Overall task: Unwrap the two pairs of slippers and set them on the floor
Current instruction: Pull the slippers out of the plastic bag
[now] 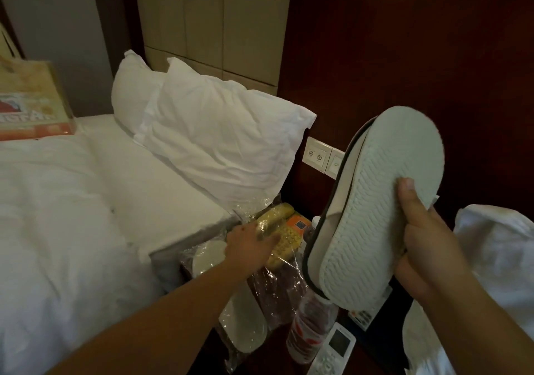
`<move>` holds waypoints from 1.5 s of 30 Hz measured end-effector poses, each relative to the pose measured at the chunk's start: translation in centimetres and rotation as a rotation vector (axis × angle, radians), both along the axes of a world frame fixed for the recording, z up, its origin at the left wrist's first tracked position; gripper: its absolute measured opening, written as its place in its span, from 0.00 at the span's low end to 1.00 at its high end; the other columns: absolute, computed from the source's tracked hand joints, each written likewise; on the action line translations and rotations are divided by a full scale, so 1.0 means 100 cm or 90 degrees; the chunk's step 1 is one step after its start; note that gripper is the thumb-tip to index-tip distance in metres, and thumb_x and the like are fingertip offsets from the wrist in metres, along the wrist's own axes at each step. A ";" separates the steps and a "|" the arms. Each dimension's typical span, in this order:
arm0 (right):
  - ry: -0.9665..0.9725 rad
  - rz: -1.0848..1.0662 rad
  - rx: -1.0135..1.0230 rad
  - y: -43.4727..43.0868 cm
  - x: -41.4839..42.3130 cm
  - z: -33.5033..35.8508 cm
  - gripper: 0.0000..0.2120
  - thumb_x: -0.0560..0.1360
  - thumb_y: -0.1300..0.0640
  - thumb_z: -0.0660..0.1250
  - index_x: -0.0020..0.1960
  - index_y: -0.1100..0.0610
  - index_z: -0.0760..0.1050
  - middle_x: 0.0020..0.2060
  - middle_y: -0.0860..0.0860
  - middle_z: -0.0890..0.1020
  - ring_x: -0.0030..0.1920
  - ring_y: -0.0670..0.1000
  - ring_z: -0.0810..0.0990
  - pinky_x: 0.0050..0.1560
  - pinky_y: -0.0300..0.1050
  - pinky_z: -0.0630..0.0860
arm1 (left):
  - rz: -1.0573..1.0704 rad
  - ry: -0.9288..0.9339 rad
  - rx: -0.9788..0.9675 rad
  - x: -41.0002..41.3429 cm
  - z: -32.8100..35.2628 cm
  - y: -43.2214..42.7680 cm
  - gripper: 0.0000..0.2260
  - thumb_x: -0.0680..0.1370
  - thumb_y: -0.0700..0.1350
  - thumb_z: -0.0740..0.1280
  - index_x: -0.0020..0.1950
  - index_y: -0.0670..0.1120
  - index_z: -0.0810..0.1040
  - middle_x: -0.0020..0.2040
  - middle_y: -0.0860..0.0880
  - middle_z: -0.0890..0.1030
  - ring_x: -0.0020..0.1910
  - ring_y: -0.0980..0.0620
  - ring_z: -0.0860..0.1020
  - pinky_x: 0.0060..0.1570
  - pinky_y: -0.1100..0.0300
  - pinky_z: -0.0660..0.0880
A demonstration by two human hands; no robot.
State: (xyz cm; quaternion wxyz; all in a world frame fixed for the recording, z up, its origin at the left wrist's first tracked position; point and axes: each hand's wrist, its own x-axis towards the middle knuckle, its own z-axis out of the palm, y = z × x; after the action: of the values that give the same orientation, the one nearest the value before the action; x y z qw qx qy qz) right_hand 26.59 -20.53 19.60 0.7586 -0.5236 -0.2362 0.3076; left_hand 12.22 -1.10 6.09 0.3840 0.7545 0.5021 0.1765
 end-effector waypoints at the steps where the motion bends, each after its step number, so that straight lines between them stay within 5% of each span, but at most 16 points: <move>1: 0.004 0.010 -0.014 0.001 -0.003 0.000 0.22 0.69 0.39 0.70 0.59 0.49 0.79 0.52 0.50 0.86 0.50 0.53 0.85 0.49 0.58 0.80 | -0.046 -0.116 -0.070 -0.003 0.020 -0.006 0.34 0.68 0.72 0.61 0.68 0.54 0.72 0.63 0.50 0.77 0.61 0.48 0.76 0.59 0.48 0.74; 4: -0.009 0.033 -0.050 0.005 -0.017 0.003 0.27 0.68 0.37 0.70 0.62 0.50 0.77 0.52 0.52 0.86 0.50 0.55 0.85 0.50 0.60 0.81 | -0.205 -0.317 -0.272 -0.017 0.074 -0.035 0.29 0.66 0.75 0.58 0.54 0.58 0.80 0.50 0.54 0.85 0.49 0.52 0.83 0.50 0.53 0.77; 8: -0.036 0.038 -0.047 0.010 -0.043 0.010 0.21 0.73 0.39 0.67 0.61 0.48 0.76 0.49 0.51 0.86 0.48 0.53 0.86 0.44 0.54 0.83 | -0.340 -0.373 -0.245 -0.041 0.105 -0.073 0.22 0.69 0.69 0.66 0.57 0.59 0.78 0.57 0.54 0.83 0.56 0.51 0.81 0.58 0.48 0.76; 12: -0.067 0.052 -0.050 0.012 -0.066 0.016 0.20 0.75 0.39 0.65 0.63 0.47 0.76 0.52 0.51 0.86 0.50 0.53 0.85 0.48 0.54 0.82 | -0.301 -0.456 -0.224 -0.061 0.103 -0.094 0.25 0.63 0.56 0.80 0.57 0.61 0.76 0.55 0.55 0.84 0.53 0.53 0.83 0.49 0.55 0.81; 17: -0.085 0.081 -0.125 0.013 -0.086 0.019 0.36 0.68 0.34 0.70 0.72 0.39 0.62 0.57 0.43 0.81 0.54 0.49 0.82 0.55 0.56 0.79 | -0.187 -0.508 -0.257 -0.073 0.085 -0.102 0.18 0.65 0.52 0.77 0.52 0.61 0.78 0.52 0.54 0.85 0.50 0.52 0.84 0.45 0.56 0.81; 20: -0.109 0.060 -0.151 0.009 -0.079 0.018 0.42 0.71 0.39 0.70 0.77 0.40 0.49 0.63 0.46 0.77 0.56 0.50 0.78 0.64 0.58 0.71 | -0.071 -0.516 -0.312 -0.074 0.067 -0.087 0.20 0.65 0.50 0.76 0.56 0.57 0.78 0.52 0.53 0.85 0.52 0.49 0.83 0.53 0.48 0.80; 23: -0.109 0.031 -0.147 0.001 -0.064 0.011 0.38 0.70 0.41 0.71 0.75 0.39 0.56 0.67 0.54 0.74 0.55 0.51 0.81 0.61 0.60 0.74 | 0.021 -0.450 -0.321 -0.067 0.042 -0.062 0.26 0.67 0.49 0.75 0.64 0.51 0.74 0.57 0.49 0.82 0.55 0.46 0.80 0.60 0.44 0.76; 30: -0.127 0.022 -0.160 -0.003 -0.030 -0.016 0.41 0.61 0.39 0.75 0.71 0.42 0.66 0.58 0.48 0.82 0.55 0.52 0.83 0.49 0.52 0.79 | 0.068 -0.324 -0.366 -0.025 -0.011 -0.029 0.33 0.68 0.50 0.75 0.70 0.45 0.67 0.62 0.45 0.78 0.58 0.43 0.77 0.61 0.45 0.75; 37: -0.160 0.032 -0.179 0.004 -0.017 -0.030 0.39 0.62 0.40 0.75 0.70 0.42 0.67 0.54 0.45 0.84 0.53 0.49 0.84 0.49 0.50 0.80 | 0.110 -0.183 -0.352 0.014 -0.041 -0.020 0.38 0.73 0.54 0.71 0.74 0.42 0.55 0.68 0.41 0.70 0.65 0.39 0.71 0.65 0.45 0.69; 42: -0.189 0.033 -0.199 0.013 -0.022 -0.039 0.30 0.71 0.45 0.72 0.70 0.41 0.66 0.58 0.47 0.80 0.55 0.49 0.82 0.55 0.54 0.78 | 0.060 0.186 -0.164 0.015 -0.061 -0.024 0.38 0.72 0.67 0.62 0.74 0.47 0.58 0.70 0.38 0.63 0.69 0.37 0.63 0.66 0.42 0.64; 45: -0.202 0.038 -0.199 0.016 -0.026 -0.042 0.28 0.73 0.48 0.71 0.70 0.41 0.66 0.55 0.45 0.80 0.55 0.49 0.81 0.52 0.50 0.78 | 0.016 0.260 -0.135 0.011 -0.065 -0.022 0.41 0.69 0.72 0.58 0.74 0.48 0.60 0.71 0.38 0.60 0.70 0.36 0.59 0.68 0.41 0.60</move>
State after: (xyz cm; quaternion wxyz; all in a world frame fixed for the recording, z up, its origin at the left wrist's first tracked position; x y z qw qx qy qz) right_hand 23.95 -18.91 15.36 0.6121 -0.6695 -0.3175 0.2762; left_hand 13.35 -3.28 -0.42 0.3494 0.7237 0.5943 -0.0291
